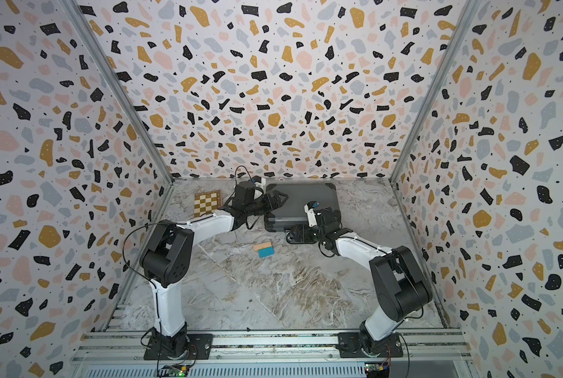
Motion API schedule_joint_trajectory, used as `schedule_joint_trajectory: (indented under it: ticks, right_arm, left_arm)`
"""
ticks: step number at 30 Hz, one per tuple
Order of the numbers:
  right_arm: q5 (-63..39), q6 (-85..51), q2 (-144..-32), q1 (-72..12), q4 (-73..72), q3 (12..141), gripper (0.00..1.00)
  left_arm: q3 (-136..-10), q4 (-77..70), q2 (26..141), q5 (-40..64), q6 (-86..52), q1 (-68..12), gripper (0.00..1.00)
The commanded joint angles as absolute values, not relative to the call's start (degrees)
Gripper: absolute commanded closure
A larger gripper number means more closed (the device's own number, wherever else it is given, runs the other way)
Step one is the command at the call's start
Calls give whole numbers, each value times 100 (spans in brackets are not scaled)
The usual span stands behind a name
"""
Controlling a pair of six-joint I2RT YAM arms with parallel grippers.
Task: Open the poker set cases
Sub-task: Open the fastener on the poker set case.
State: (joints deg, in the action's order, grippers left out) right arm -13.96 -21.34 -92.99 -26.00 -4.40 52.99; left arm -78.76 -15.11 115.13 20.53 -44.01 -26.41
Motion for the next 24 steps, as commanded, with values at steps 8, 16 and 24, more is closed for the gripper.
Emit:
schedule_joint_trajectory:
  ticks: [8,16,24]
  right_arm:
    - [-1652,-1950,-9786,-2575,-678,5693,8]
    - [-1752,-2022,-9975,-2579,-968,5770,8]
    - [-1967,-2193,-10125,-2601,-1280,5819,8]
  left_arm:
    - [-7491,-140,12032,1907,-4458,-2599,1]
    - [-7319,-233,12083,1906,-4474,-2593,1]
    - [-7250,-281,12105,1915,-4483,-2595,1]
